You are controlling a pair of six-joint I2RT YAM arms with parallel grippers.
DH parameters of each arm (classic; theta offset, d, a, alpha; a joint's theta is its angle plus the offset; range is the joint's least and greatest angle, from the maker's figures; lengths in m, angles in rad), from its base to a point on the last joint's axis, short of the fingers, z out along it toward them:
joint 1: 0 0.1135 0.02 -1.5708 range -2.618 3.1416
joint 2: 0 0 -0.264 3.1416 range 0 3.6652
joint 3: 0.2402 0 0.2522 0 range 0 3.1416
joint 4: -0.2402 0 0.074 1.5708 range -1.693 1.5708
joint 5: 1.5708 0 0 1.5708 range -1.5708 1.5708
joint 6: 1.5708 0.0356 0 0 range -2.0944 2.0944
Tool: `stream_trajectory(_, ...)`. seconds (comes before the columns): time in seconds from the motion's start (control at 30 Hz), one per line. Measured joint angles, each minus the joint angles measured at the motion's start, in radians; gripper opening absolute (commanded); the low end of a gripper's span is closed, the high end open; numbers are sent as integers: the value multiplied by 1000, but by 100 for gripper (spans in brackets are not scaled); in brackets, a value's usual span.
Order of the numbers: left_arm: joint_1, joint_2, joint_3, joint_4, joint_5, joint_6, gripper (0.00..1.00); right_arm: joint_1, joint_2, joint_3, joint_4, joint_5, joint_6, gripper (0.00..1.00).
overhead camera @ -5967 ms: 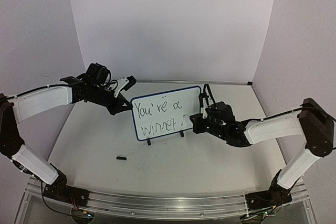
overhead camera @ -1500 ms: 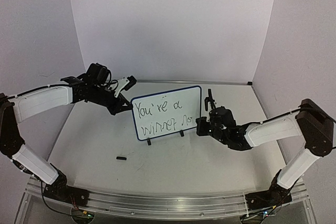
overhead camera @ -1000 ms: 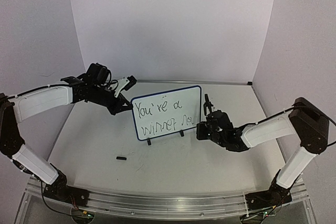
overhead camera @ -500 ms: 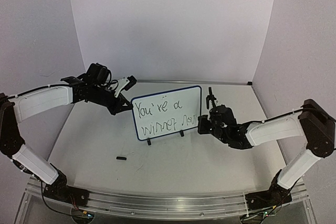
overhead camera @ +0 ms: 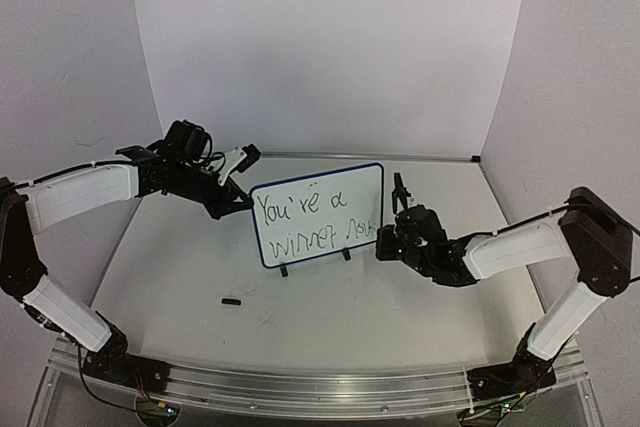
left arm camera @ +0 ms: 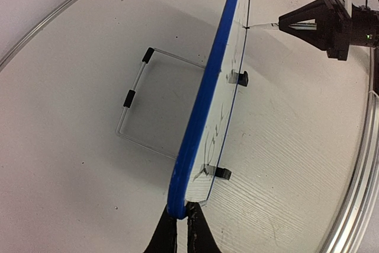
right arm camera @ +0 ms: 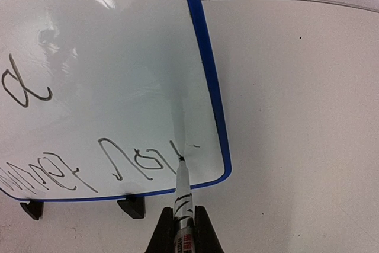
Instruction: Write a sentence on the whiteboard
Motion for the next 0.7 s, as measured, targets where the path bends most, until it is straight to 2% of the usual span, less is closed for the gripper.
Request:
stream_trajectory(0.3,0,0,0,0,2,0,0,0,55,0,-5,2,5,0)
stream_trajectory(0.7,0,0,0,0,1,0,0,0,20,0,-18,36,-9,0)
